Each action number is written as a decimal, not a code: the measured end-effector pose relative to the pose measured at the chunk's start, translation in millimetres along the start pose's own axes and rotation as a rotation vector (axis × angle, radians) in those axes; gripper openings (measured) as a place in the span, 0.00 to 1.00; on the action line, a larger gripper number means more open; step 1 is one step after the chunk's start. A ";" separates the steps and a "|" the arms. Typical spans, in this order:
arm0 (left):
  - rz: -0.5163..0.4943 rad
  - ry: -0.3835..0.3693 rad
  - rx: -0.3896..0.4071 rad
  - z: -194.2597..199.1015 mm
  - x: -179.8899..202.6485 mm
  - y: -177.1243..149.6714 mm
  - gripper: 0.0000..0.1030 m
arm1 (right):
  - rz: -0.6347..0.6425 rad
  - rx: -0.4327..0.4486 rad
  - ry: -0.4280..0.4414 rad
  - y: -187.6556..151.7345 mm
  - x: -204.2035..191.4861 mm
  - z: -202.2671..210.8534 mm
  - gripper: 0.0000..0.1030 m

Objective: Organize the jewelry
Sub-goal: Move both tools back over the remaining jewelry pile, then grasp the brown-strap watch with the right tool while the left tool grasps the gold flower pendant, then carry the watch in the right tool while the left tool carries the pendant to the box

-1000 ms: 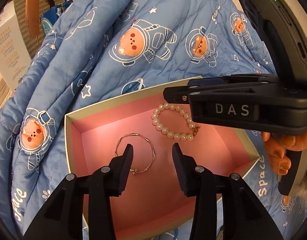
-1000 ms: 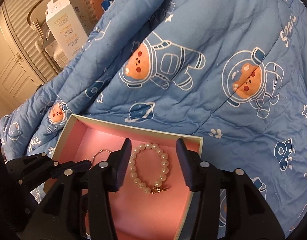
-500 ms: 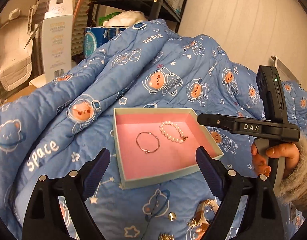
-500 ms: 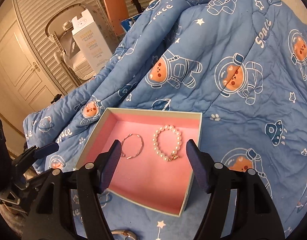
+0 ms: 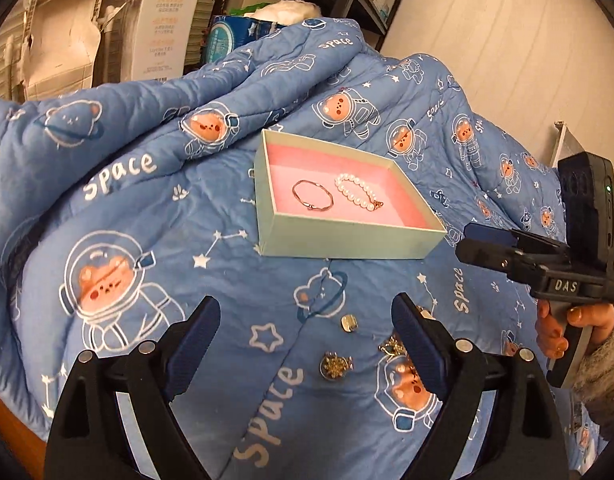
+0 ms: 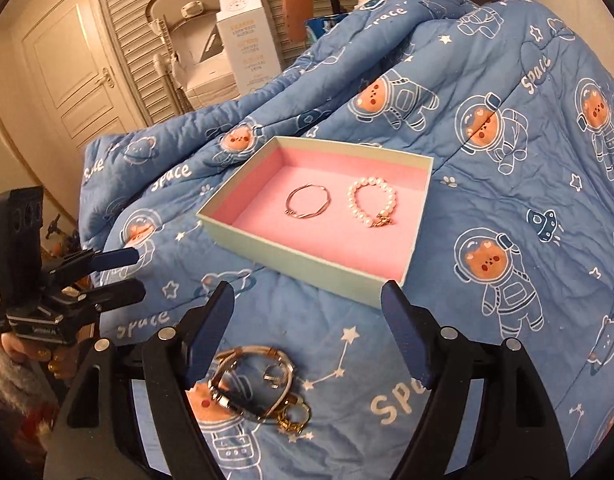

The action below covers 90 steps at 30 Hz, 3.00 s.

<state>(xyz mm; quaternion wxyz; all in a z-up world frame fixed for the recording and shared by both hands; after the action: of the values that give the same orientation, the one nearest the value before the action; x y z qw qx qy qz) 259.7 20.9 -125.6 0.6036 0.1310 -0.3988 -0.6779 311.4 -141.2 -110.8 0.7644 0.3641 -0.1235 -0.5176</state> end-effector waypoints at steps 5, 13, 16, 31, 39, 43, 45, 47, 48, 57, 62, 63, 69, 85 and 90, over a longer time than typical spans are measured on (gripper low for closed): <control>-0.025 0.011 -0.017 5.2 9.9 -22.0 0.82 | 0.072 -0.009 0.034 -27.4 -22.6 9.3 0.73; -0.005 -0.014 -0.050 -1.5 16.5 -44.2 0.66 | 0.177 -0.028 0.020 -61.3 -39.6 10.0 0.58; -0.023 -0.021 -0.054 -5.7 20.9 -46.1 0.63 | 0.223 -0.030 0.012 -68.3 -46.0 8.0 0.55; -0.006 -0.105 -0.076 -30.5 16.9 -42.6 0.46 | 0.313 -0.064 0.031 -75.1 -54.4 -8.2 0.35; -0.062 -0.109 -0.090 -34.4 26.6 -46.9 0.26 | 0.351 -0.077 0.036 -77.2 -61.6 -13.2 0.25; -0.066 -0.097 -0.086 -34.3 25.8 -48.3 0.19 | 0.389 -0.076 0.018 -77.8 -65.3 -13.8 0.23; -0.065 -0.093 -0.082 -33.5 25.7 -48.7 0.19 | 0.378 -0.075 0.021 -77.5 -64.6 -13.5 0.21; -0.075 -0.085 -0.077 -32.2 26.6 -49.2 0.19 | 0.373 -0.072 0.022 -77.0 -64.3 -12.9 0.19; -0.081 -0.080 -0.075 -31.4 27.3 -49.5 0.19 | 0.372 -0.071 0.023 -77.0 -64.5 -12.4 0.17; -0.080 -0.072 -0.046 -20.0 31.9 -45.0 0.19 | 0.349 -0.058 0.026 -75.3 -65.8 -9.2 0.11; -0.076 -0.076 -0.031 -12.7 34.1 -41.0 0.19 | 0.323 -0.052 0.042 -74.0 -66.6 -4.3 0.11; -0.074 -0.077 -0.029 -11.3 34.5 -40.2 0.19 | 0.316 -0.051 0.048 -73.6 -66.9 -3.1 0.11; -0.074 -0.085 -0.018 -3.8 37.1 -38.5 0.19 | 0.259 -0.045 0.077 -70.1 -66.7 2.5 0.11; -0.085 -0.102 0.010 8.3 48.6 -25.4 0.19 | 0.113 -0.020 0.163 -51.5 -62.8 21.0 0.11; -0.102 -0.102 0.027 10.0 53.1 -12.8 0.19 | 0.113 0.001 0.161 -39.8 -62.1 28.1 0.11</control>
<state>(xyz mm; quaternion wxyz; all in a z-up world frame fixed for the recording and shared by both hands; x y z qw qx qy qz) 231.4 -24.8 -111.9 0.5452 0.1244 -0.4310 -0.7082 240.7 -106.5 -106.6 0.7996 0.3973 -0.0823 -0.4427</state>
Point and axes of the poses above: each gripper's, at about its wrist camera, not at the fingertips, and z roughly against the way its jaws point, x to its right, y to its top, the point moved 8 cm from there along -z, roughly the way its jaws point
